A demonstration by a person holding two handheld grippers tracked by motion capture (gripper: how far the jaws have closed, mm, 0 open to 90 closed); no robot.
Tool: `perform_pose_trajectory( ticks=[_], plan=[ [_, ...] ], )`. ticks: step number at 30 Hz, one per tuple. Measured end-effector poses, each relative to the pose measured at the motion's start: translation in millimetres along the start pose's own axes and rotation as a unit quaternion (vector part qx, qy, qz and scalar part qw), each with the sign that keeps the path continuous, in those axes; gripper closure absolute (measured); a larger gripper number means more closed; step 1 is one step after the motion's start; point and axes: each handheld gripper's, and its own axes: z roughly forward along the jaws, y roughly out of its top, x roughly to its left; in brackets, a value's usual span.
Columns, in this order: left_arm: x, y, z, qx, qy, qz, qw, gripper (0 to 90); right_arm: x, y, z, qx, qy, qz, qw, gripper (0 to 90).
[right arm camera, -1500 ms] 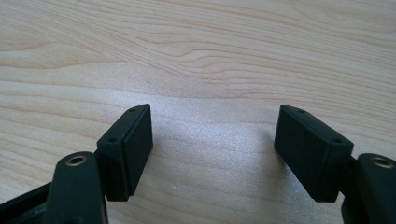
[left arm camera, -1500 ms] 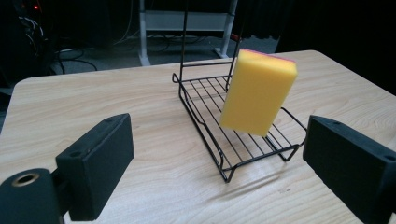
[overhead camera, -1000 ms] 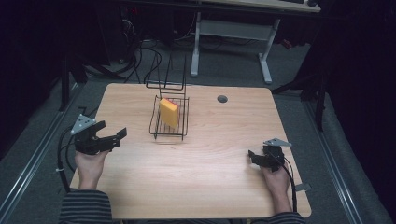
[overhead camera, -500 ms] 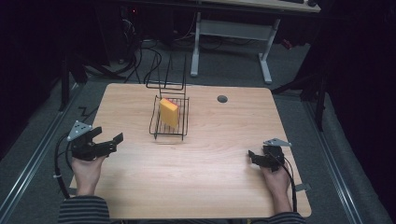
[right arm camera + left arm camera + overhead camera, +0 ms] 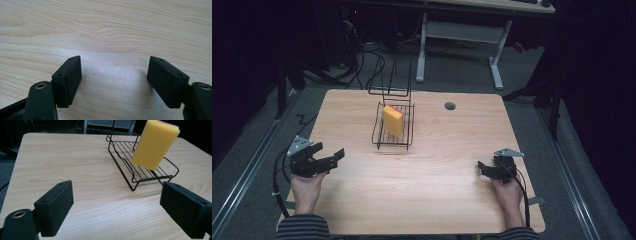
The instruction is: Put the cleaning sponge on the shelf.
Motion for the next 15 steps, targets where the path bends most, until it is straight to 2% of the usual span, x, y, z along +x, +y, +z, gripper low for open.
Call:
perform_pose_trajectory(
  ticks=[3,15],
  plan=[
    [-0.9,-4.3,3.0,0.015,0.002,0.005,0.9999,12.4,0.0,0.0,0.0,0.0,0.0,0.0,1.0,28.2],
    [-0.8,-12.2,11.4,0.028,0.002,0.004,0.9996,12.8,0.0,0.0,0.0,0.0,0.0,0.0,1.0,28.2]
  ],
)
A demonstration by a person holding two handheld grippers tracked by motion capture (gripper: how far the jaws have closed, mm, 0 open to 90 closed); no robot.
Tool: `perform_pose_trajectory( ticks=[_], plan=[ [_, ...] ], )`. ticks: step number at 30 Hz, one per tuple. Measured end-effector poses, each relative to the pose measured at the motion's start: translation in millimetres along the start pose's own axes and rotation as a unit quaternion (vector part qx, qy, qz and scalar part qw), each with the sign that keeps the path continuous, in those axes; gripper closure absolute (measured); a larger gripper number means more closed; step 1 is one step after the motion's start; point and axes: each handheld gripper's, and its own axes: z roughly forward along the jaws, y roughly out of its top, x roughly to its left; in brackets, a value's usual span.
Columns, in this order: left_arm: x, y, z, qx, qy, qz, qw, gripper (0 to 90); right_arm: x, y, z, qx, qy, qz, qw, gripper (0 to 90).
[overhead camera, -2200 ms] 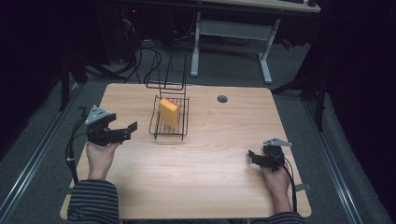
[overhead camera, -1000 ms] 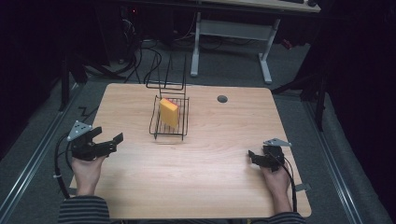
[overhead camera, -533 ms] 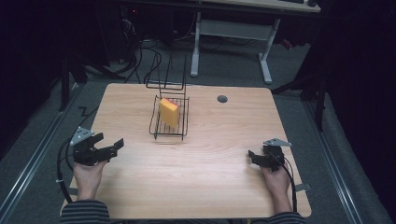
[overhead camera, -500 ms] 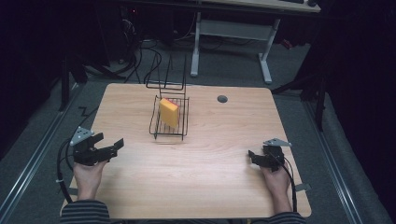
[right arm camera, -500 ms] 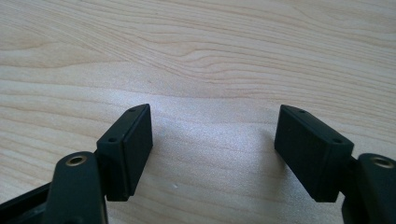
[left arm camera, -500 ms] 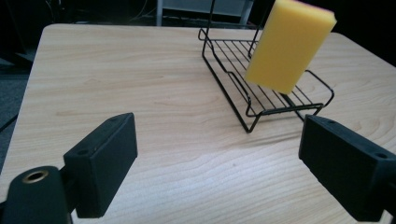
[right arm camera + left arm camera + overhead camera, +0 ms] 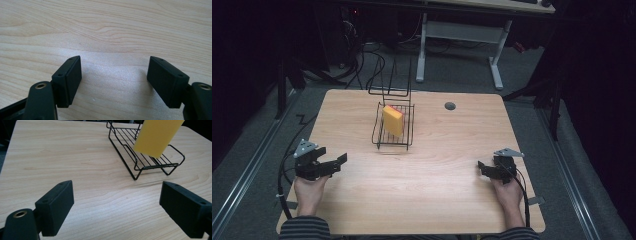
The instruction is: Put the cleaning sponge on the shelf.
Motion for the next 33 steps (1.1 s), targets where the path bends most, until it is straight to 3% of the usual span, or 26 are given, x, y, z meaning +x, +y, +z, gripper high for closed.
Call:
perform_pose_trajectory(
  ticks=[22,33],
  plan=[
    [-4.7,-17.8,28.8,0.03,-0.001,-0.007,0.9995,13.6,0.0,0.0,0.0,0.0,0.0,0.0,1.0,28.2],
    [-9.7,-21.8,44.0,0.045,0.008,0.005,0.9989,13.9,0.0,-0.1,0.0,0.0,-0.001,0.0,1.0,28.2]
  ],
)
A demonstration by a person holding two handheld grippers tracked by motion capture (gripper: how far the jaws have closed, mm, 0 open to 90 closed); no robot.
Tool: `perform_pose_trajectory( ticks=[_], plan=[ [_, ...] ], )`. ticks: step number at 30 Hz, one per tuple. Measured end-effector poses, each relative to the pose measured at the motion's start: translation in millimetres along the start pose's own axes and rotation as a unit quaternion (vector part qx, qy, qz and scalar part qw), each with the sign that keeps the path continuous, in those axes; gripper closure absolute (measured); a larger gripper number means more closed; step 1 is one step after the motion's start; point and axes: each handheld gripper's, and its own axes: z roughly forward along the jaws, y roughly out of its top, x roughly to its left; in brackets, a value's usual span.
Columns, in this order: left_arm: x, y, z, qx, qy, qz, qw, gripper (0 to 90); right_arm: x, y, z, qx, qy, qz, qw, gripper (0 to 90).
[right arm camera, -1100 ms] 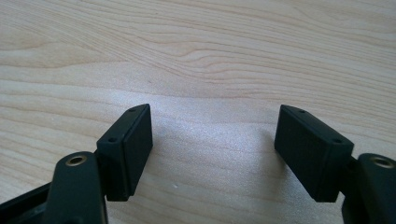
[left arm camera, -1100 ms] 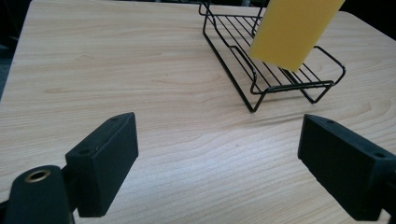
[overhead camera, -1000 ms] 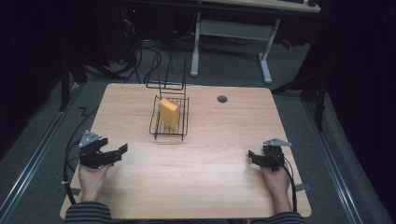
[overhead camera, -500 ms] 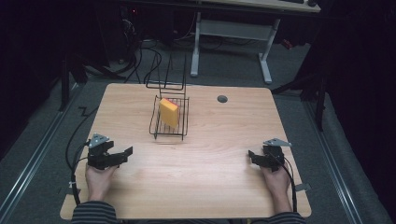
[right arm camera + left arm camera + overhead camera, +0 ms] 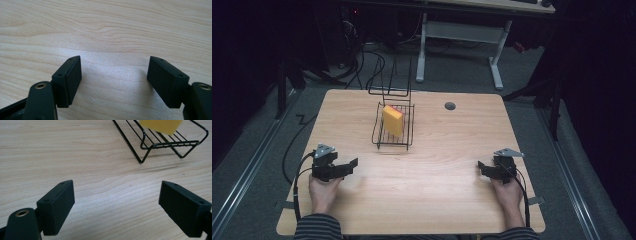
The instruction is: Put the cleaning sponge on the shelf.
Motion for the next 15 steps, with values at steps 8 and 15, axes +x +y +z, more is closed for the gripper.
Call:
perform_pose_trajectory(
  ticks=[8,15],
  plan=[
    [-3.3,-1.7,10.6,0.011,0.006,0.009,0.9999,14.1,0.0,0.0,0.0,0.0,0.0,0.0,1.0,28.2],
    [-5.1,-1.8,19.0,0.012,-0.002,0.001,0.9999,14.2,0.0,0.0,0.0,0.0,0.0,0.0,1.0,28.2]
  ],
)
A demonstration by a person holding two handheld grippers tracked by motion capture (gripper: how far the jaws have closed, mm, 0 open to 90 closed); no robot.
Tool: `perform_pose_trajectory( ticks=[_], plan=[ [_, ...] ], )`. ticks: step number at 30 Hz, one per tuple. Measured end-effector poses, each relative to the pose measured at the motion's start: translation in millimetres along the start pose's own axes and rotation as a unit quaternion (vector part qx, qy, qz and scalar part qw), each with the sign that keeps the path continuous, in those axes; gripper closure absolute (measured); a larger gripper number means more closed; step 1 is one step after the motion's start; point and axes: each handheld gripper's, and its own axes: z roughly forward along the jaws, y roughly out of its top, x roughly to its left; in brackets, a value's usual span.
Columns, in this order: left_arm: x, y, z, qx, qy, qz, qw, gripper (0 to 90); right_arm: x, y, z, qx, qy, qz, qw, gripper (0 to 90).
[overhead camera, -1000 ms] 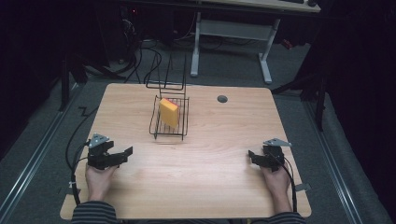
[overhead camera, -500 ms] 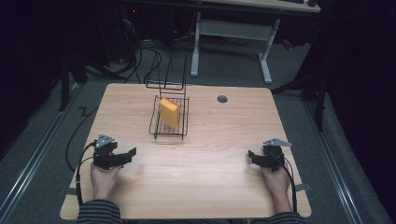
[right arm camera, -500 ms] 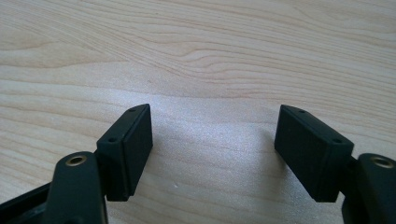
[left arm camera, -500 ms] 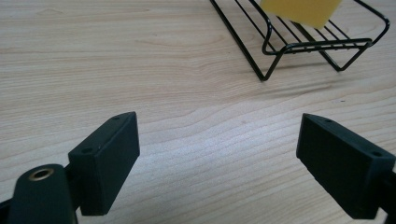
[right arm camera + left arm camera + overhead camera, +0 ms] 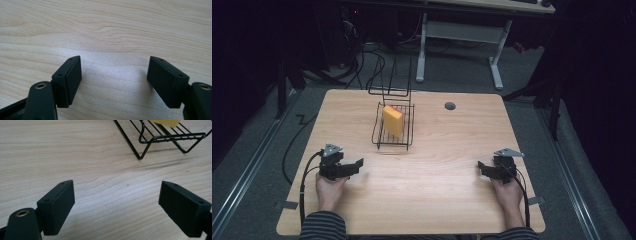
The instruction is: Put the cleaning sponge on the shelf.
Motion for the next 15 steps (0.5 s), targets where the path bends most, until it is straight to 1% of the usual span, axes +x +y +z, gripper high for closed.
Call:
perform_pose_trajectory(
  ticks=[4,12,13,14,15],
  plan=[
    [0.4,-1.1,5.1,0.008,0.009,0.004,0.9999,14.2,0.0,0.0,0.0,0.0,0.0,0.0,1.0,28.2],
    [0.0,-2.1,9.4,0.012,0.017,0.01,0.9997,14.2,0.0,0.0,0.0,0.0,0.0,0.0,1.0,28.2],
    [0.4,-2.5,10.5,0.016,0.021,0.012,0.9996,14.2,0.0,0.0,0.0,0.0,0.0,0.0,1.0,28.2],
    [0.4,-2.5,10.5,0.016,0.021,0.012,0.9996,14.3,0.0,0.0,0.0,0.0,0.0,0.0,1.0,28.2],
    [0.5,-3.0,11.5,0.017,0.028,0.015,0.9994,14.3,0.0,0.0,0.0,0.0,0.0,0.0,1.0,28.2]
  ],
)
